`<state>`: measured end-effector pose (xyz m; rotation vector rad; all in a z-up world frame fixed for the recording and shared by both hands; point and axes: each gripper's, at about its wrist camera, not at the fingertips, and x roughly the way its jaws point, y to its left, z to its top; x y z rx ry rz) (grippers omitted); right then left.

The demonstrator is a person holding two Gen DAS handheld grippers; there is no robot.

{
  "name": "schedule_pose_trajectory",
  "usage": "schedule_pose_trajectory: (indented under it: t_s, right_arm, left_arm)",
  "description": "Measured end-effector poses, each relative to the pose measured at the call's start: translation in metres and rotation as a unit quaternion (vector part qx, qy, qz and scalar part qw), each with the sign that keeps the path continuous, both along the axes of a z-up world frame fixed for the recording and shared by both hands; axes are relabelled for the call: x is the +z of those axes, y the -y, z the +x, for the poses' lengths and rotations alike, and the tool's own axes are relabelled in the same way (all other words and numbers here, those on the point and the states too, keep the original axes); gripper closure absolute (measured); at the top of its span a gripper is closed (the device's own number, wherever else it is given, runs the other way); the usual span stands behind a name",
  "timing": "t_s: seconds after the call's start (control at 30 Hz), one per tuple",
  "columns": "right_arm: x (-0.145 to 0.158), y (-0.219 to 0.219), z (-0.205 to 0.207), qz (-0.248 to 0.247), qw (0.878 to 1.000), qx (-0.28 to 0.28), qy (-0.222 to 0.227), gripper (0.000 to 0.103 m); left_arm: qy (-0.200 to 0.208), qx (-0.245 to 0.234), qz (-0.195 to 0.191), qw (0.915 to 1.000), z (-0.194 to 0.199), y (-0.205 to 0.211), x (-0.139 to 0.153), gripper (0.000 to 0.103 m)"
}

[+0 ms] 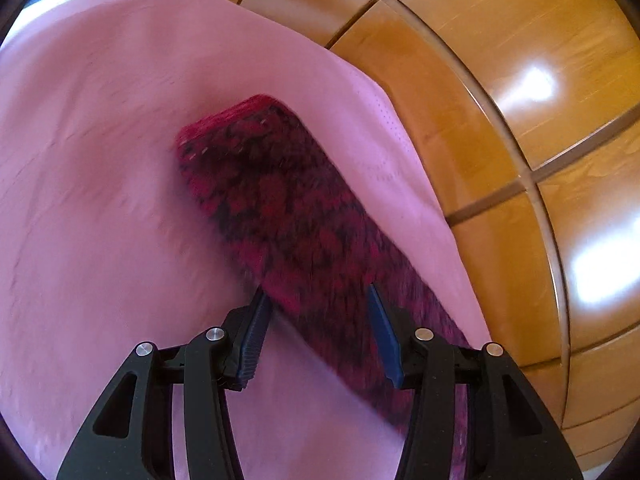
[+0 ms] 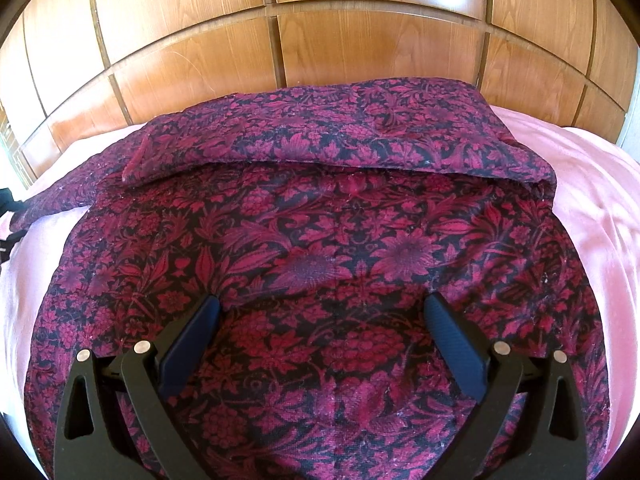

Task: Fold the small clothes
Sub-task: 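Grasp the sleeve cuff with the left gripper and fold it across the body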

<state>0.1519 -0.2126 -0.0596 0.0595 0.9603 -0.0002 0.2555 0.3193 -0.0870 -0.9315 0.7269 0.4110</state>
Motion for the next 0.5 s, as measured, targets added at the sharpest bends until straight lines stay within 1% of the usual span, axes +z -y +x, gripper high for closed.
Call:
schedule_pose_trajectory:
  t_s: [0.03, 0.07, 0.1, 0.13, 0.17, 0.23, 0.27, 0.3, 0.37, 0.4, 0.47, 0.5]
  right_arm:
    - [0.000, 0.000, 0.000, 0.000, 1.000, 0.000, 0.000, 0.002]
    - [0.000, 0.000, 0.000, 0.000, 1.000, 0.000, 0.000, 0.002]
    - [0.000, 0.000, 0.000, 0.000, 1.000, 0.000, 0.000, 0.002]
    - [0.000, 0.000, 0.000, 0.001, 1.000, 0.000, 0.000, 0.002]
    - [0.000, 0.000, 0.000, 0.001, 1.000, 0.000, 0.000, 0.002]
    - [0.000, 0.000, 0.000, 0.001, 1.000, 0.000, 0.001, 0.002]
    - [0.000, 0.001, 0.000, 0.001, 1.000, 0.000, 0.000, 0.002]
    - [0.000, 0.001, 0.000, 0.001, 1.000, 0.000, 0.000, 0.002]
    - [0.000, 0.001, 0.000, 0.002, 1.000, 0.000, 0.001, 0.002]
    - [0.000, 0.001, 0.000, 0.001, 1.000, 0.000, 0.000, 0.002]
    - [0.000, 0.000, 0.000, 0.001, 1.000, 0.000, 0.001, 0.002]
    - [0.001, 0.000, 0.000, 0.001, 1.000, 0.000, 0.001, 0.002]
  left_arm:
    - [-0.007, 0.001, 0.005, 1.0000, 0.004, -0.002, 0.000, 0.078]
    - [-0.013, -0.002, 0.006, 0.9999, 0.008, -0.003, 0.000, 0.088]
    - [-0.012, -0.007, 0.005, 0.9999, 0.011, -0.003, 0.002, 0.090]
    - [-0.007, -0.011, 0.015, 0.9998, 0.011, 0.001, 0.008, 0.091]
    - [0.003, -0.021, 0.033, 0.9992, 0.011, 0.008, 0.019, 0.092]
    - [0.022, -0.043, 0.058, 0.9971, 0.012, 0.019, 0.036, 0.092]
    - [0.036, -0.063, 0.073, 0.9947, 0.011, 0.033, 0.049, 0.092]
    - [0.046, -0.077, 0.084, 0.9925, 0.012, 0.040, 0.055, 0.092]
    - [0.067, -0.114, 0.109, 0.9852, 0.011, 0.069, 0.074, 0.092]
    - [0.079, -0.139, 0.119, 0.9800, 0.010, 0.088, 0.084, 0.092]
    - [0.097, -0.178, 0.123, 0.9714, 0.011, 0.120, 0.094, 0.092]
    - [0.104, -0.205, 0.129, 0.9647, 0.010, 0.143, 0.098, 0.092]
